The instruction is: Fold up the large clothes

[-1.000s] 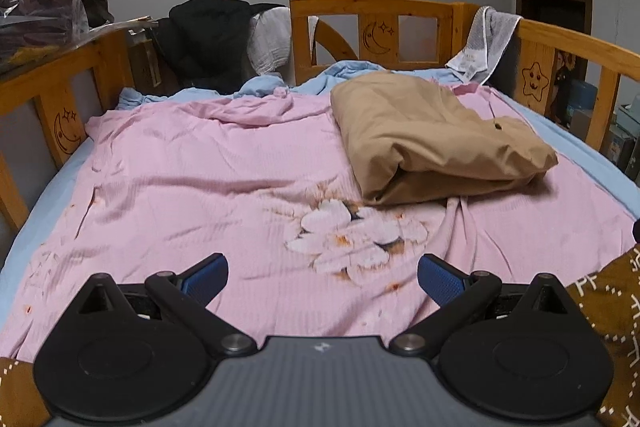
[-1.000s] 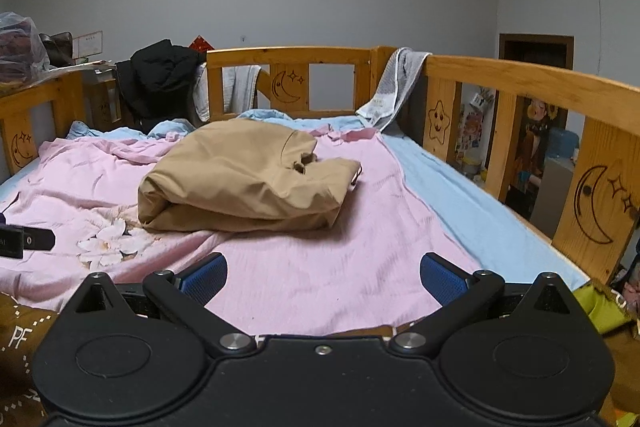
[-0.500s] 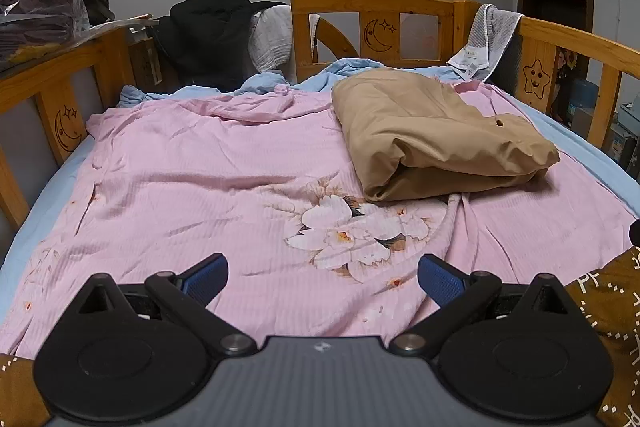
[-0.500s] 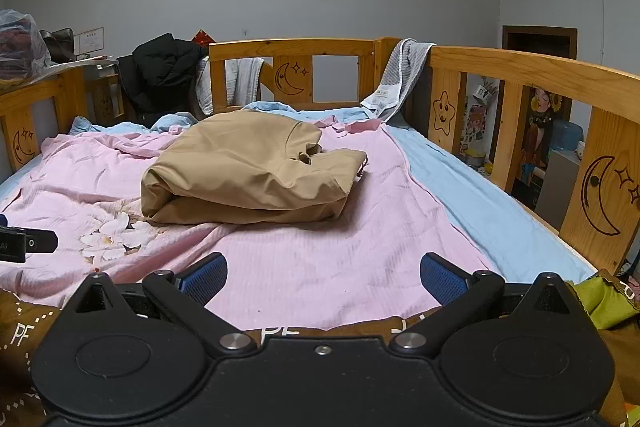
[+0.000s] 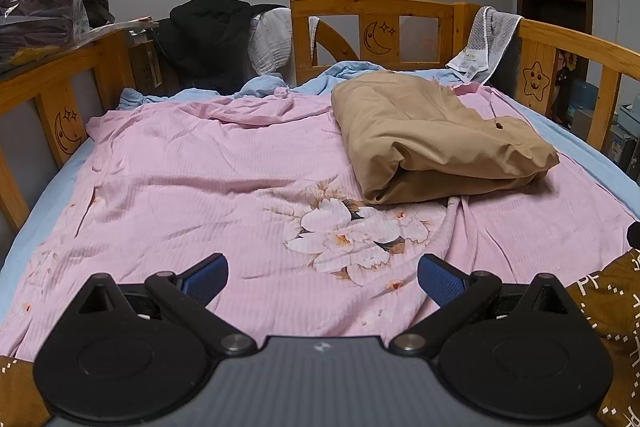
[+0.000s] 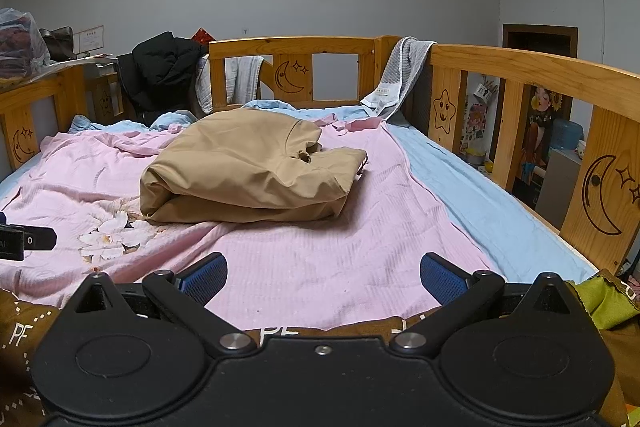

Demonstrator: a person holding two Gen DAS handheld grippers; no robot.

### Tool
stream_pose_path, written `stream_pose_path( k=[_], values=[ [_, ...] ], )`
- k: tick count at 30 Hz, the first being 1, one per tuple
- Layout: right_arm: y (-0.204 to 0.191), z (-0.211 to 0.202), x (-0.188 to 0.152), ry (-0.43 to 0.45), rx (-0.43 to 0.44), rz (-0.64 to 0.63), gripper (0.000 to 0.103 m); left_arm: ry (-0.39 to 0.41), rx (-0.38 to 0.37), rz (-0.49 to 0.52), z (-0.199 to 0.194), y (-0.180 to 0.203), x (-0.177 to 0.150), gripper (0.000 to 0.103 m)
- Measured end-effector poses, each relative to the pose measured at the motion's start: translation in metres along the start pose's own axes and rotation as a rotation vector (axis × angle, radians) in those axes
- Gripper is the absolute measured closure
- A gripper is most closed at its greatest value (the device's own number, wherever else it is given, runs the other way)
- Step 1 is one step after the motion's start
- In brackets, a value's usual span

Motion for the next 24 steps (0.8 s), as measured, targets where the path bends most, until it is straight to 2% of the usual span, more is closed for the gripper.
stream_pose_path(
  k=[24],
  values=[
    [0.0003,0.0039,-0.0029,-0.008,0.004,0.002,0.001,0.004,-0.004,0.005,0.0005,0.0013,0.0,0.001]
  ],
)
Point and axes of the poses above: each gripper's, at about its wrist camera, not at the fingertips, and z roughly the way its jaws point, y to its right, x to its top, the point moved 4 cm from there along z, roughly the way its jaws point, and after that the axes turned 15 degrees about -z, right-handed, at the moved point
